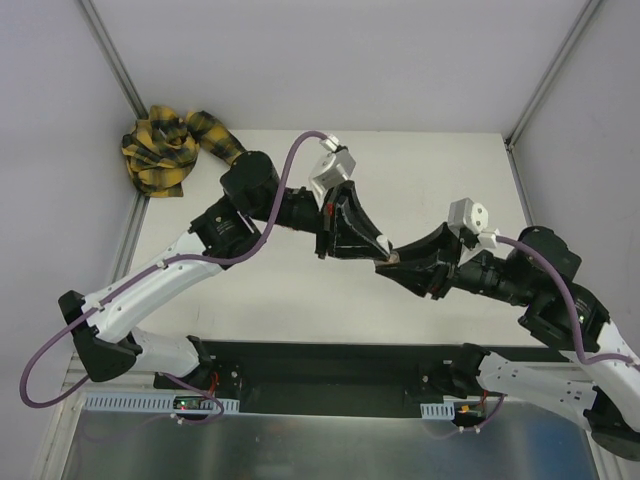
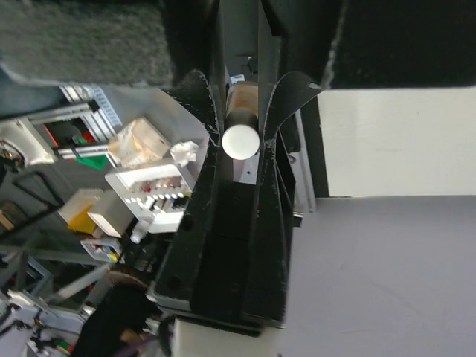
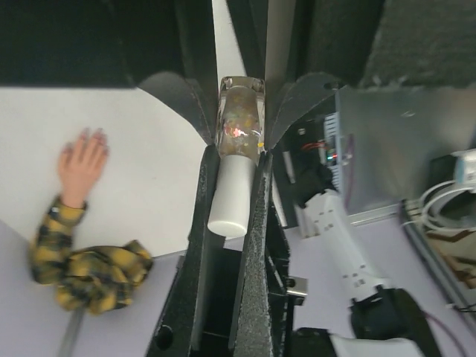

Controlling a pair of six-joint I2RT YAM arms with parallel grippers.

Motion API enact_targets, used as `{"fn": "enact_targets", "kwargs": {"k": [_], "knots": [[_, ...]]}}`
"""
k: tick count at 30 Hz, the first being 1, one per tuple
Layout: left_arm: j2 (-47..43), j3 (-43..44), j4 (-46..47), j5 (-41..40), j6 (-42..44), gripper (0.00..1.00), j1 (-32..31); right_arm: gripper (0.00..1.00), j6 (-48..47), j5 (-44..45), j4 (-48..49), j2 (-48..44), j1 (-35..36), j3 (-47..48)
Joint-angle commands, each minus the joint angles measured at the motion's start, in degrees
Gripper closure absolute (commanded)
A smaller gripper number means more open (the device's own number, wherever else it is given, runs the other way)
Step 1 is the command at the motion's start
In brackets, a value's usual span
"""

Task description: Paint the nails

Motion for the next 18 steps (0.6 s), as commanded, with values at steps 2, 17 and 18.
{"fn": "enact_targets", "kwargs": {"k": [2, 17, 18], "knots": [[-2.7, -4.7, 3.1, 11.5, -3.0, 1.00, -0.3, 1.00, 1.8, -17.7, 9.3, -0.9, 0.8, 2.2], [-9.8, -1.0, -9.6, -33.2, 1.8, 0.13, -0.1, 1.00, -4.7, 8.2, 0.5, 3.3, 1.0, 4.6], [-9.8, -0.4, -9.6, -34.2, 1.7, 0.14, 0.0, 1.00, -4.7, 9.6, 0.3, 3.7, 0.9, 4.9]]}}
